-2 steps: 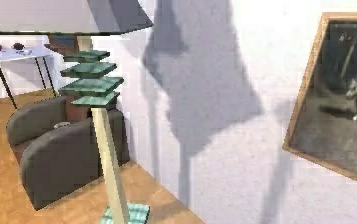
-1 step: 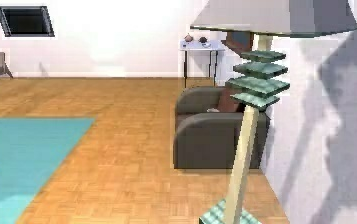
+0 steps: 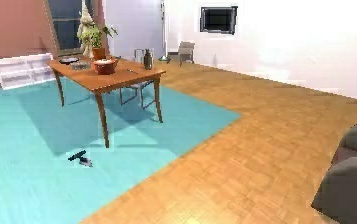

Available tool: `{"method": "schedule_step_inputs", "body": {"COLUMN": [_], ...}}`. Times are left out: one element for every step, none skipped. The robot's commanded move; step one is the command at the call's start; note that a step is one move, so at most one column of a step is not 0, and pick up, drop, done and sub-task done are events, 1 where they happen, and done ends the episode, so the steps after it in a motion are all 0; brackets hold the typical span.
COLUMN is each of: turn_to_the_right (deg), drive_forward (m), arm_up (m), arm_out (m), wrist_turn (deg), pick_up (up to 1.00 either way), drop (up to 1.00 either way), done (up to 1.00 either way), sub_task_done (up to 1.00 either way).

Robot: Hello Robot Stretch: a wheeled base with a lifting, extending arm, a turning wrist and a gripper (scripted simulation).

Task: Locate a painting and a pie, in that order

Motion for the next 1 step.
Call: {"method": "schedule_step_inputs", "body": {"turn_to_the_right": [-39.0], "drive_forward": [0.00], "arm_up": [0.00], "arm_out": [0.00], "wrist_turn": [0.0], "pick_up": [0.00], "drop": [0.00], "done": [0.00], "sub_task_done": [0.00]}}
